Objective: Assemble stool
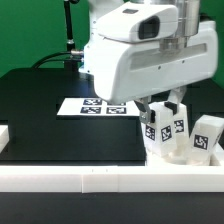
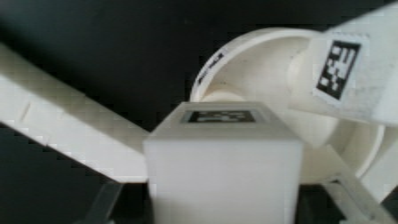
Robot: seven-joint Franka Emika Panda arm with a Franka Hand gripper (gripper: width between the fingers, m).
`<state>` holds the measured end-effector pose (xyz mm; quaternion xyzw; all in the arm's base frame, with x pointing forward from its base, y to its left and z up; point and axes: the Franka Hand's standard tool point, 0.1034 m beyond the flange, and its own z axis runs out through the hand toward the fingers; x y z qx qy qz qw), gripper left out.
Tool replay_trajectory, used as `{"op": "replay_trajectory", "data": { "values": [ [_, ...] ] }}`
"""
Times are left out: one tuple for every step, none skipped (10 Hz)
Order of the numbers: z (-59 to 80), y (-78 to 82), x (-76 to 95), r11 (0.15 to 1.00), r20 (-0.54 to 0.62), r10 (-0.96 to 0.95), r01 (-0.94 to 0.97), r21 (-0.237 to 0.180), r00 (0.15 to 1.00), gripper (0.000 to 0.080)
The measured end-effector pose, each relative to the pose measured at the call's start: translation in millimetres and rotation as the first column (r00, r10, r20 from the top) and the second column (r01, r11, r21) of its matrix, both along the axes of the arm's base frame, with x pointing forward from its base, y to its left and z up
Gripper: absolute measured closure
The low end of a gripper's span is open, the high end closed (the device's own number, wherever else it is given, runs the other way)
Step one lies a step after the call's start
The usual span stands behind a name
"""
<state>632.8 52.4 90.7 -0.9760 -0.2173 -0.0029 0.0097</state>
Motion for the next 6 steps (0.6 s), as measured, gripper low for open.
{"op": "replay_trajectory", "data": {
  "values": [
    [0.1,2.2,1.5,0.989,0.018,-0.151,0.151,0.002,0.988,0.0461],
    [-0.1,4.1,2.3,0.956,0.031,-0.295,0.295,0.007,0.955,0.0461],
    [-0.3,6.1,2.6,0.903,0.032,-0.430,0.430,0.015,0.902,0.0461],
    [-0.7,7.7,3.5,0.829,0.034,-0.559,0.559,0.023,0.828,0.0461],
    [-1.0,7.8,3.7,0.750,0.028,-0.661,0.661,0.028,0.750,0.0461],
    [-1.4,7.2,4.5,0.651,0.019,-0.759,0.759,0.038,0.650,0.0460]
  ]
}}
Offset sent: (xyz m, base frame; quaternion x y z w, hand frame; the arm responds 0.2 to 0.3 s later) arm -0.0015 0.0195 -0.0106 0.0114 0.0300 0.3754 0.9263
